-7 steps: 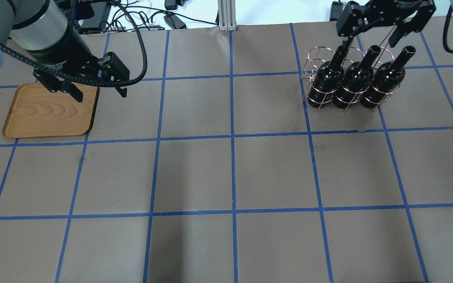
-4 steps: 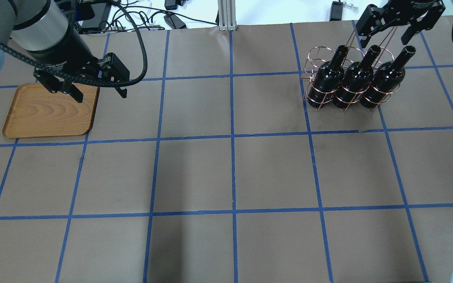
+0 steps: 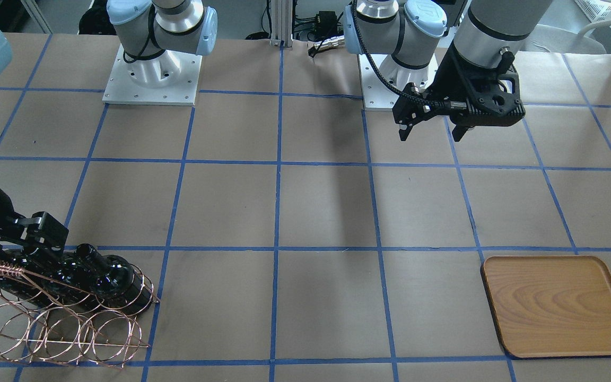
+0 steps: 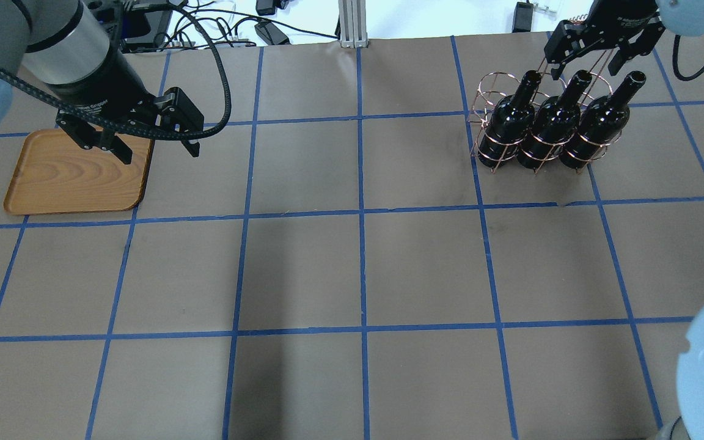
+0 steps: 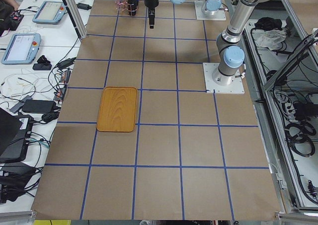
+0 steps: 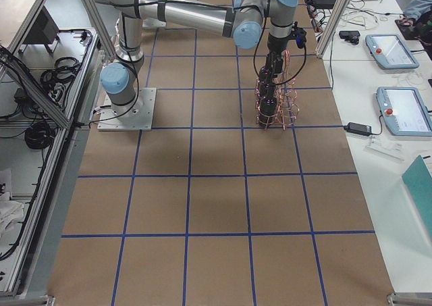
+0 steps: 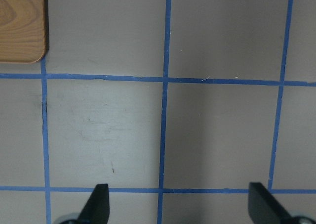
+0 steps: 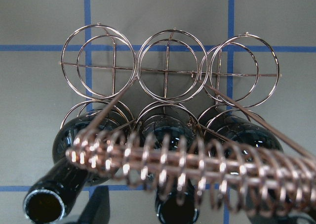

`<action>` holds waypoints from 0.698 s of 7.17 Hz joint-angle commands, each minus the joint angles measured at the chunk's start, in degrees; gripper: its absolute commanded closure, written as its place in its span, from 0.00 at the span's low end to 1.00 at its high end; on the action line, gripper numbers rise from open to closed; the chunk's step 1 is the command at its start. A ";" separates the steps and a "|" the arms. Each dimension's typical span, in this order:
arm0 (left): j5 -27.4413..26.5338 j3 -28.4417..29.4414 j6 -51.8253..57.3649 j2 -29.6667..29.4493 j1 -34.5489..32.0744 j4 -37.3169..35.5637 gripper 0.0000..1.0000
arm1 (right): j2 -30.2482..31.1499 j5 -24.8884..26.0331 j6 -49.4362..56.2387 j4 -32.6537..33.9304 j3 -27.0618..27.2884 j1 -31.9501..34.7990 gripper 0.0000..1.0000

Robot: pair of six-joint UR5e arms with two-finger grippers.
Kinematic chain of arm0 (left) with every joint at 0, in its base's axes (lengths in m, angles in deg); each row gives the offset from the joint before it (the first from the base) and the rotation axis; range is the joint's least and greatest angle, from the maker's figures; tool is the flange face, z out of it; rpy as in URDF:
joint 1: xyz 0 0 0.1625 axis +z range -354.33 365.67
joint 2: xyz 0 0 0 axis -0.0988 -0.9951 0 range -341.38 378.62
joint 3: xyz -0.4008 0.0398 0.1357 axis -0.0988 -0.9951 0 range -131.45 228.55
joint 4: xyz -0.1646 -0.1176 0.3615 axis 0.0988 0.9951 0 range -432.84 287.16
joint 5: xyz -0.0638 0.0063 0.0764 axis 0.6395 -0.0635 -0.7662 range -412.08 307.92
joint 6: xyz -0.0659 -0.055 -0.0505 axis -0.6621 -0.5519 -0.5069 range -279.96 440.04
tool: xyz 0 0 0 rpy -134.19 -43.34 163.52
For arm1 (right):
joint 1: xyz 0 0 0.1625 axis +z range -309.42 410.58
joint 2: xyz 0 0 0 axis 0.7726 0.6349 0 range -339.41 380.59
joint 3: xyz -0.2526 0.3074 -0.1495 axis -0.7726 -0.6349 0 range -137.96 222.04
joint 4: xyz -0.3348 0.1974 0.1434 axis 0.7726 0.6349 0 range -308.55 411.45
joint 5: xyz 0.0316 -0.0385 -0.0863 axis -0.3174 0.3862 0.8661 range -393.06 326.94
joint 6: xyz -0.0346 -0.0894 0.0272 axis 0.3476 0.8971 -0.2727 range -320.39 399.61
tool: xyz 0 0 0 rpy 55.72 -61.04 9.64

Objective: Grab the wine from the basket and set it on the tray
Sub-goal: 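Close the right gripper on the neck of the middle wine bottle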

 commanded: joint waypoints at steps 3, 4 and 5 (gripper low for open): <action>0.04 -0.30 -0.06 0.04 -0.01 -0.07 0.00 | -0.55 0.09 0.11 -0.91 0.44 0.00 0.38; -0.05 -0.30 -0.06 0.04 -0.01 -0.07 0.00 | -0.55 0.09 0.11 -0.92 0.61 0.00 0.45; -0.05 -0.30 -0.06 0.04 -0.01 -0.07 0.00 | -0.63 0.09 0.11 -1.26 0.62 0.00 0.56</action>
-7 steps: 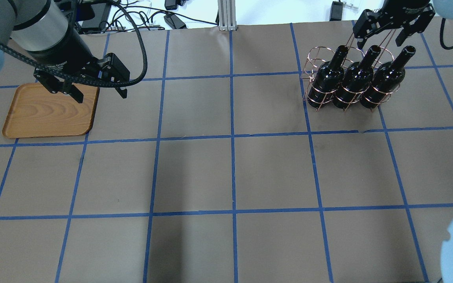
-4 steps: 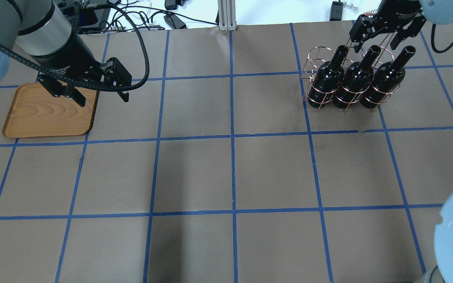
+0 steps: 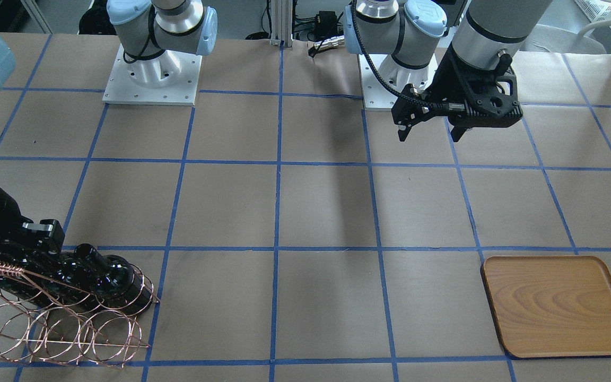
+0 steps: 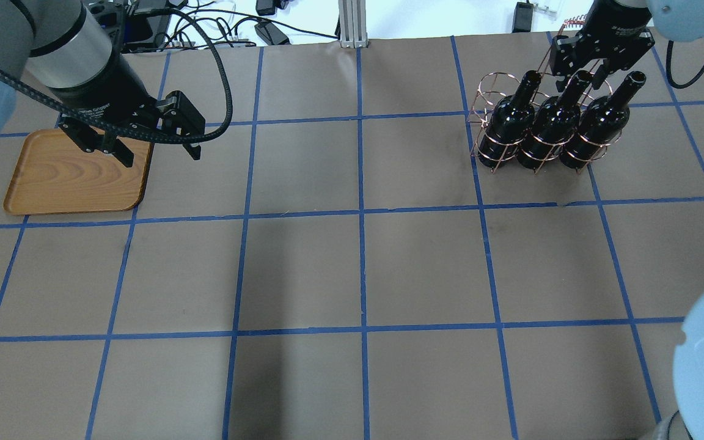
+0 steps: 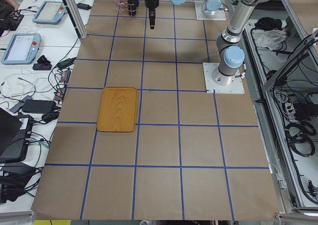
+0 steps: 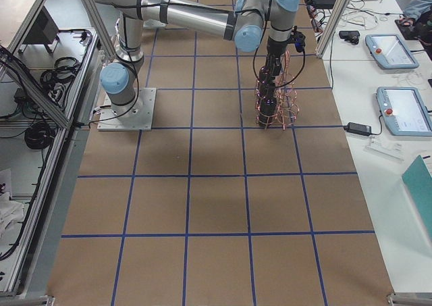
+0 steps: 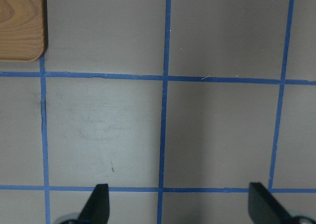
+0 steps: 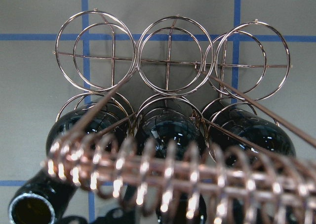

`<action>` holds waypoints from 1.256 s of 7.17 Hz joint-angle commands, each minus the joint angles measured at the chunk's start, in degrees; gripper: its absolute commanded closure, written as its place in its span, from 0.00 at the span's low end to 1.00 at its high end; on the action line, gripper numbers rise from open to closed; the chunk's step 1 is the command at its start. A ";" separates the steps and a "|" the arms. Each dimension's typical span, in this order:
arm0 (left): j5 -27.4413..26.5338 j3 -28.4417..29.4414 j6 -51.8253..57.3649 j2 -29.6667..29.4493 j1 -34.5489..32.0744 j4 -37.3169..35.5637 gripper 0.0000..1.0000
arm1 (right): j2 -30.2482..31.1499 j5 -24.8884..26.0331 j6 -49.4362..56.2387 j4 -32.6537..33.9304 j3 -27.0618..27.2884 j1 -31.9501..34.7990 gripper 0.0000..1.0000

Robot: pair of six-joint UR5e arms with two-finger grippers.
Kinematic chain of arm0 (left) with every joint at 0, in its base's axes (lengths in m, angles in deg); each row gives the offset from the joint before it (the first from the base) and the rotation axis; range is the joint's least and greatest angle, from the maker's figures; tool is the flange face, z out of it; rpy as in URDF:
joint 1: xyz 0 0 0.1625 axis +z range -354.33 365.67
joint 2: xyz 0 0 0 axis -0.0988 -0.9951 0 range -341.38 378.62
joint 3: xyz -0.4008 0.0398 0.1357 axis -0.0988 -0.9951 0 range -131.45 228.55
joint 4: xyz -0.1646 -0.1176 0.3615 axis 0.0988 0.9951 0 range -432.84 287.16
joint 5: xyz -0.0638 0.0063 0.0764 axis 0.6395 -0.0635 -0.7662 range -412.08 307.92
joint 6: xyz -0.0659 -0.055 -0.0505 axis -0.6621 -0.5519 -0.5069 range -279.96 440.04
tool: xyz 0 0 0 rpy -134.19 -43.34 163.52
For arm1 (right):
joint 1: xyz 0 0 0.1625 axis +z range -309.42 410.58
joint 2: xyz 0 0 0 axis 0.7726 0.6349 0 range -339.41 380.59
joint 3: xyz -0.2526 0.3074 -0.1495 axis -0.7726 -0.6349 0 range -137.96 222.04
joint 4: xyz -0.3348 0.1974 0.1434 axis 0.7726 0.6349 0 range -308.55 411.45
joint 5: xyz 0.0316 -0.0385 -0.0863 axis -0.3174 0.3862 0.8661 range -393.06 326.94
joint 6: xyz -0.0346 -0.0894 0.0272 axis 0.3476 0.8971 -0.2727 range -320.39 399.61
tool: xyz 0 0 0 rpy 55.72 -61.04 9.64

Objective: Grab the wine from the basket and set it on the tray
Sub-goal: 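Close the right gripper on the neck of the middle wine bottle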

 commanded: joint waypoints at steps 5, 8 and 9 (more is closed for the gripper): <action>-0.12 0.08 0.00 0.00 0.09 -0.35 0.00 | 0.19 0.08 0.01 -0.32 -0.86 0.00 0.74; -2.31 0.44 0.00 0.00 1.14 0.09 0.00 | 6.41 0.08 -0.17 -8.74 -6.21 0.00 0.74; -2.40 0.44 0.00 -0.26 1.23 0.09 0.00 | 8.87 0.08 -0.25 -9.11 -6.49 0.00 0.73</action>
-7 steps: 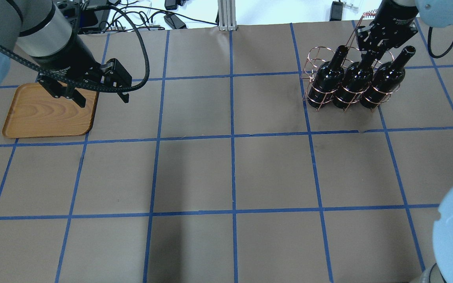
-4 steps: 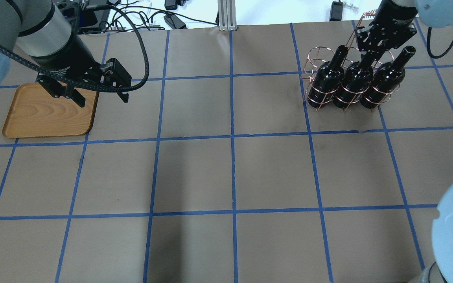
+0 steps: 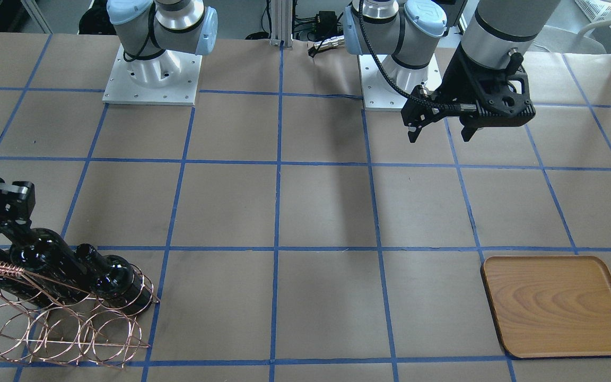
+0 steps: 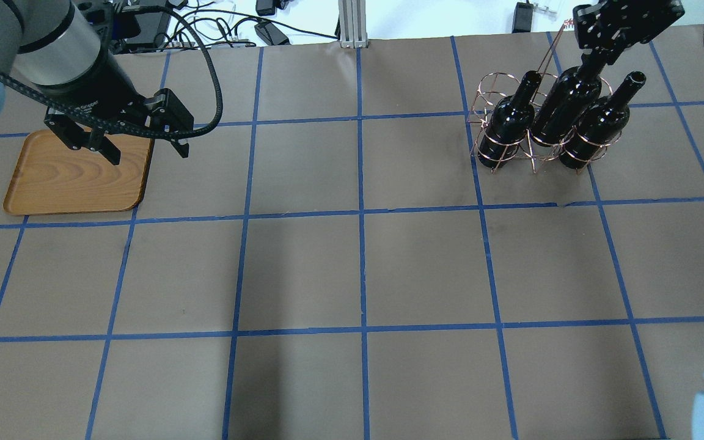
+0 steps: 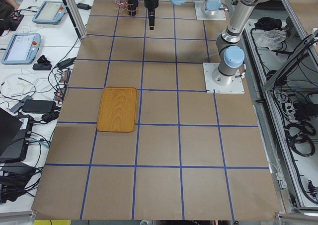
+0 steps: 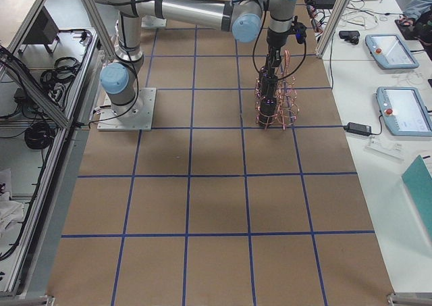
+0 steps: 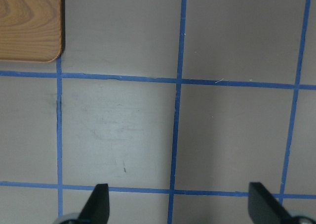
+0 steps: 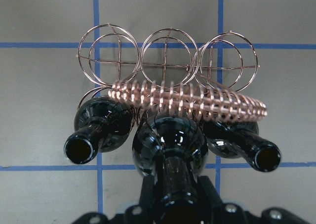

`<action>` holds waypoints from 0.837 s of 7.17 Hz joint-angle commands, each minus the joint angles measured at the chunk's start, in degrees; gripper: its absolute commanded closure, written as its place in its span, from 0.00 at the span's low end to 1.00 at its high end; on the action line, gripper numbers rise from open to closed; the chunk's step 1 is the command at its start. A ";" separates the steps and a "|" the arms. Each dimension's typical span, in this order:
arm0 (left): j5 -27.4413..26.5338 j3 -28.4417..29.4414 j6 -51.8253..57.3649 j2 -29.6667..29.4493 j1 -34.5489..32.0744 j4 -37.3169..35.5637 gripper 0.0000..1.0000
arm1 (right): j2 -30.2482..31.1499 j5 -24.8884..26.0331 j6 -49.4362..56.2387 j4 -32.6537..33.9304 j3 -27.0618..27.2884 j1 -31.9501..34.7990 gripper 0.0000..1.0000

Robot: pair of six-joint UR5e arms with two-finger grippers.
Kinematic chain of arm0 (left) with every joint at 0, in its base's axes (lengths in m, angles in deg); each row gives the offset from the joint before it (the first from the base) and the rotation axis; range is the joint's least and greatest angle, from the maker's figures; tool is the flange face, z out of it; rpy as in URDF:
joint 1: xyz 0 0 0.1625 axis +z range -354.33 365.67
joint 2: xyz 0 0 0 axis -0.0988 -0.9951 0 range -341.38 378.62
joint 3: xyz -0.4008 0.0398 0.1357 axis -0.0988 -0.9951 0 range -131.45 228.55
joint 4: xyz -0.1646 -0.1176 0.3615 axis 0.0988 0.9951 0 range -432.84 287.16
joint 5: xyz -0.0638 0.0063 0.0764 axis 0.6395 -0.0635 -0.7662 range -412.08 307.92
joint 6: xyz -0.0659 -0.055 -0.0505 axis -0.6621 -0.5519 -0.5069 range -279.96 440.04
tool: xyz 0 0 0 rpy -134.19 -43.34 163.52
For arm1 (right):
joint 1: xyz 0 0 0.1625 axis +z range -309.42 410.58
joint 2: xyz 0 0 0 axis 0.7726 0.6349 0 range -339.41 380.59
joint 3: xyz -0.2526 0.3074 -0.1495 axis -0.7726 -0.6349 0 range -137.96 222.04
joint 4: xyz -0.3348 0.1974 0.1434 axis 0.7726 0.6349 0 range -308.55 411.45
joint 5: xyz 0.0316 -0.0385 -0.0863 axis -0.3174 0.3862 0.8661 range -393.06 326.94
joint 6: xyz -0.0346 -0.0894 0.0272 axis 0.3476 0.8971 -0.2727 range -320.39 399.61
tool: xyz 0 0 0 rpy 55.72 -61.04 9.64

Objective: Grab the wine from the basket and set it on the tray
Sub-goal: 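Pull the bottle out of the rack with the right gripper, away from the robot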

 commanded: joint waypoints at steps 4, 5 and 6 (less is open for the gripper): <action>-0.14 0.47 0.09 -0.29 5.71 -0.60 0.00 | 6.32 0.24 -8.84 -8.39 0.06 4.27 0.74; 0.13 0.56 0.09 -0.29 5.98 -0.60 0.00 | 6.06 0.50 -15.67 -8.13 1.89 8.48 0.75; 0.04 0.56 0.09 -0.29 6.68 -0.60 0.00 | 5.45 -0.02 -22.01 -6.39 3.83 12.09 0.75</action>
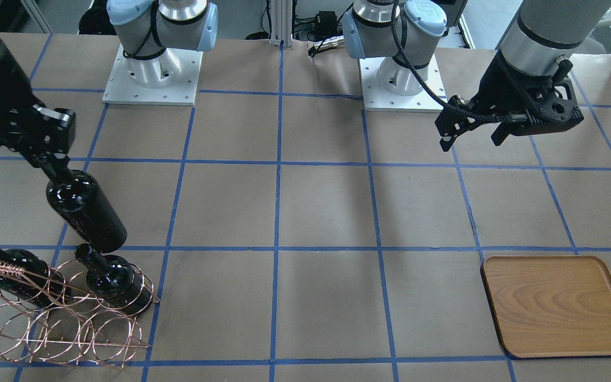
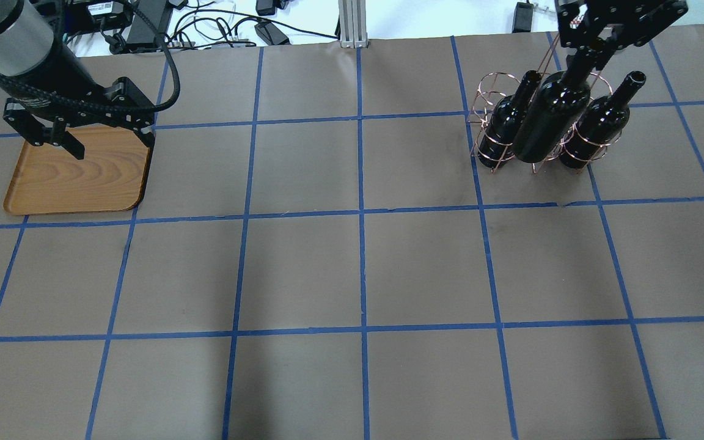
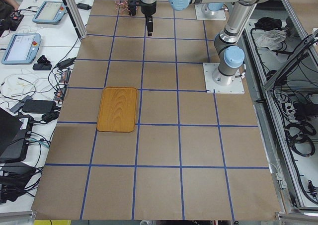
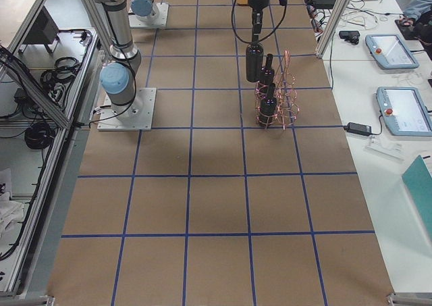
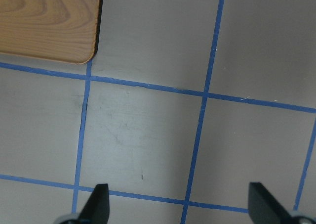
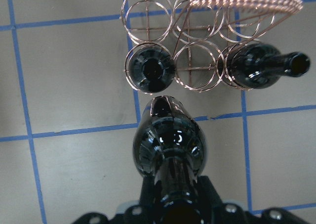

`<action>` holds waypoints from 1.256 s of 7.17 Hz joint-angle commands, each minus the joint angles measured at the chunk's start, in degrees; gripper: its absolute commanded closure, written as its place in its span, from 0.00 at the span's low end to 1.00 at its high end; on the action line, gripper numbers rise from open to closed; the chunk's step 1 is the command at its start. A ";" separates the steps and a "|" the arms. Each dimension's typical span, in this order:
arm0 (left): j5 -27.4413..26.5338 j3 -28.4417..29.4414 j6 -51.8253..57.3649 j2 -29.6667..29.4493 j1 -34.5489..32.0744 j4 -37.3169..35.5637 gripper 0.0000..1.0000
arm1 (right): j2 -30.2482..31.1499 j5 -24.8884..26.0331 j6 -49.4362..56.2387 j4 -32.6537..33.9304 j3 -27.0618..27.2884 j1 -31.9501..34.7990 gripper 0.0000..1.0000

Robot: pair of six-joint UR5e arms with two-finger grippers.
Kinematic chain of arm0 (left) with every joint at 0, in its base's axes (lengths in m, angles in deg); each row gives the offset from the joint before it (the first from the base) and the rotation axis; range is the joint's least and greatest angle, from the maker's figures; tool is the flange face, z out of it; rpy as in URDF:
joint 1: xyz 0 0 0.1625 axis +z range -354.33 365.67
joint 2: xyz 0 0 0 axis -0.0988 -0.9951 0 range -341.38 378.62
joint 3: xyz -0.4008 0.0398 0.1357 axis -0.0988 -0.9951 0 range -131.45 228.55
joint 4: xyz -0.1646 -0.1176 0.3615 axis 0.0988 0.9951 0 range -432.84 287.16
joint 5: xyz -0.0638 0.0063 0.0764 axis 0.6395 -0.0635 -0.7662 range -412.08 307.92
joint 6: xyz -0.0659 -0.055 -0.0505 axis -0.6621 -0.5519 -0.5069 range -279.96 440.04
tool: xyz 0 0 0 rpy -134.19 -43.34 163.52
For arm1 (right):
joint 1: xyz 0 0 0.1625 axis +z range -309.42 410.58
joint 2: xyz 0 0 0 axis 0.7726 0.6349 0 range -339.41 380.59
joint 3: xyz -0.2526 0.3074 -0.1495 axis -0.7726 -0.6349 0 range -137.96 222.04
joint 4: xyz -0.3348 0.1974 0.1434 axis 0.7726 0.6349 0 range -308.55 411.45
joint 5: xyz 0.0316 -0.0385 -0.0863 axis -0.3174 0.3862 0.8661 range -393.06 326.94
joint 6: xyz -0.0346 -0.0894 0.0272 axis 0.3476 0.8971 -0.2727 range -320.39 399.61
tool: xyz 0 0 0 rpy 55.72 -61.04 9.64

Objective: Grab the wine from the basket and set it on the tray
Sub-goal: 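Pull the bottle out of the rack with the right gripper, away from the robot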

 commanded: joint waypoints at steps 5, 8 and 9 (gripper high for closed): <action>-0.15 0.06 6.01 -0.44 5.57 -0.09 0.00 | -11.09 -0.34 -36.72 14.82 3.48 23.77 0.78; -0.15 -0.03 8.79 -0.71 7.60 0.00 0.00 | -12.33 -1.56 -44.76 16.07 3.31 27.92 0.80; -0.15 -0.03 8.79 -0.71 7.60 0.60 0.00 | -12.51 -2.26 -47.21 16.16 3.40 29.24 0.80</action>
